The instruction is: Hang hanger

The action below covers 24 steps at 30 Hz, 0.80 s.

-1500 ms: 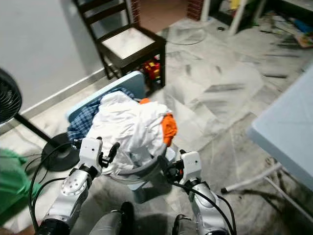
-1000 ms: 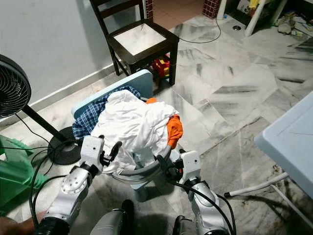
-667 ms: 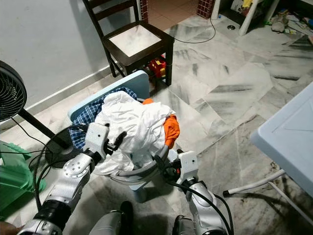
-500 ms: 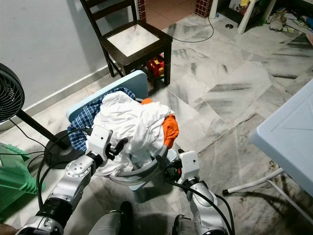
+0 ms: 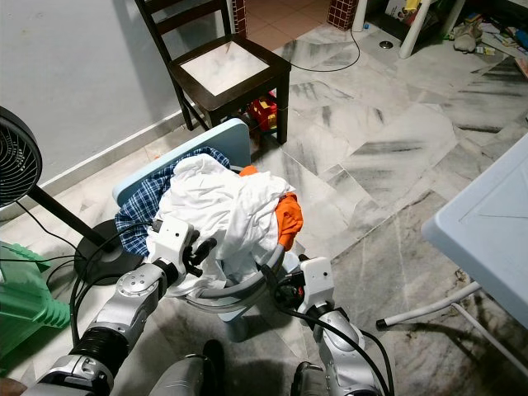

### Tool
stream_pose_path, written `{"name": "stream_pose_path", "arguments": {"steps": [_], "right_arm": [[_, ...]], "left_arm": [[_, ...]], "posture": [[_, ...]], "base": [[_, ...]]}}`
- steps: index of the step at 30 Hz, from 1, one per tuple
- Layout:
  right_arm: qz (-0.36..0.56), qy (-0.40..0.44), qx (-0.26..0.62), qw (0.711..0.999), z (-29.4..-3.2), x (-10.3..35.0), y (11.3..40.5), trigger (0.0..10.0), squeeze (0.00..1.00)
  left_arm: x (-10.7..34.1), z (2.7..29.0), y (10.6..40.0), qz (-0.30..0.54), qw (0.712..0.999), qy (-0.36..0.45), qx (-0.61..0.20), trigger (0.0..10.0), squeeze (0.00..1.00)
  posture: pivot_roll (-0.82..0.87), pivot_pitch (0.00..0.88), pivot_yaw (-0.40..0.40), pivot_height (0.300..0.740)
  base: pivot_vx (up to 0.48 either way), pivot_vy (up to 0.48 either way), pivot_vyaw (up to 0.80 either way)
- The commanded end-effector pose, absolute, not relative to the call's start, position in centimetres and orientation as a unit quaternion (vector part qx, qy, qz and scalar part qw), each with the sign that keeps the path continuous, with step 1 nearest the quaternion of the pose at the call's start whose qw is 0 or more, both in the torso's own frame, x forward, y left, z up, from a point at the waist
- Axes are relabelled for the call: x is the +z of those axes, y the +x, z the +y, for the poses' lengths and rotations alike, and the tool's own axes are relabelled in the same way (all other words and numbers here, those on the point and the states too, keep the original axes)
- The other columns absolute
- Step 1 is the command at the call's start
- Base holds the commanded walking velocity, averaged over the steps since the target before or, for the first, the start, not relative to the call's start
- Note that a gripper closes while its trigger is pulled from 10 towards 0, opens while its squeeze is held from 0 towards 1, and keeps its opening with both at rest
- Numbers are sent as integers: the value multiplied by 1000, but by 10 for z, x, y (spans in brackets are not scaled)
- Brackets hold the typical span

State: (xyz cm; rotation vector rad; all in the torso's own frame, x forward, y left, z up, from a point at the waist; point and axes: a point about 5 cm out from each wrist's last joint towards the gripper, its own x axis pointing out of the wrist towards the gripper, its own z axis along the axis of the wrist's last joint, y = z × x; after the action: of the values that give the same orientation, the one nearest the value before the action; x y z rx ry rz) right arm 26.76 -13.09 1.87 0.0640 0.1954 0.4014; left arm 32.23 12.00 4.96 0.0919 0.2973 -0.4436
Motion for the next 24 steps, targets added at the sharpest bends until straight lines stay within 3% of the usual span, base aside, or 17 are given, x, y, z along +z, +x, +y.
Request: {"name": "stream_pose_path", "arguments": {"steps": [1, 7, 24], "right_arm": [[103, 31, 201, 974, -129, 17, 266, 10000, 0], [105, 34, 200, 973, -127, 15, 264, 10000, 0], [105, 36, 195, 975, -128, 15, 264, 10000, 0]], "left_arm": [[44, 119, 319, 163, 959, 43, -227, 0, 0], [51, 106, 321, 147, 956, 28, -251, 0, 0], [60, 102, 326, 129, 961, 6, -245, 0, 0]], "posture": [[-23, 241, 56, 740], [-22, 241, 58, 740], [-27, 242, 62, 740]], "base": [[0, 0, 0], [0, 0, 0], [0, 0, 0]]}}
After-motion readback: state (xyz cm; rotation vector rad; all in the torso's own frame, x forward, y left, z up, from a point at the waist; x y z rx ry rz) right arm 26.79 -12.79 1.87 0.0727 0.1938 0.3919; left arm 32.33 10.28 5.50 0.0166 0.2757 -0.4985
